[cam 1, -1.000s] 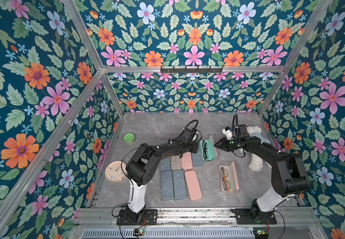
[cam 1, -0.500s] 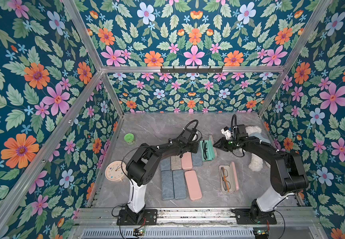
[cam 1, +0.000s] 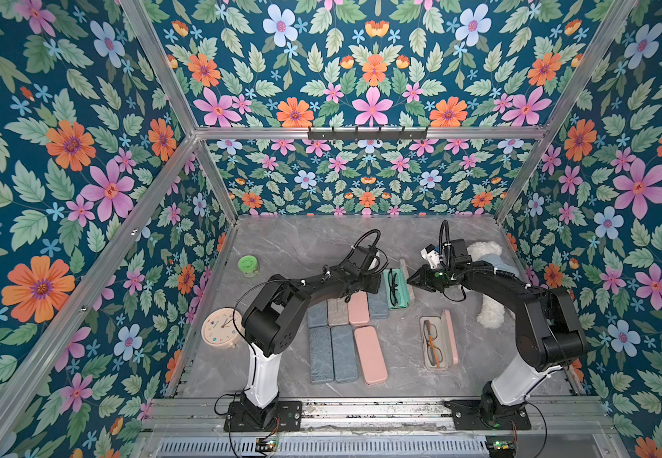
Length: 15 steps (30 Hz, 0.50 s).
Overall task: Close the glasses case
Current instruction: Close the glasses case at the center of the board.
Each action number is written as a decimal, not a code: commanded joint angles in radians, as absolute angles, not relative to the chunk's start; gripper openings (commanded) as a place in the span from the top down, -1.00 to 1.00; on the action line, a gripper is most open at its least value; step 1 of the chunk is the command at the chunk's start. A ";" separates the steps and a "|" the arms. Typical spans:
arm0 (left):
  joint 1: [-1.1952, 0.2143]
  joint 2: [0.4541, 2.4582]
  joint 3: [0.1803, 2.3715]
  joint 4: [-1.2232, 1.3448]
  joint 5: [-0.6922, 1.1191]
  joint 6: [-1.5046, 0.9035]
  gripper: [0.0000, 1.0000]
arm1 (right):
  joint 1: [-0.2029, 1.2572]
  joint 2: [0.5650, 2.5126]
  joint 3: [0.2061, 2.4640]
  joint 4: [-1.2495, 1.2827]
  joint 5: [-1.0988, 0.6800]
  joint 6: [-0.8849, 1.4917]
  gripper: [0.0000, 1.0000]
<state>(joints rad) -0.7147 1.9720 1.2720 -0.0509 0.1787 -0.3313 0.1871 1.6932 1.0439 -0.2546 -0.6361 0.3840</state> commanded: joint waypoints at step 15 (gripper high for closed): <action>-0.716 1.983 1.273 -0.075 0.198 -0.324 0.59 | 0.213 1.712 1.063 -0.295 -0.630 0.351 0.54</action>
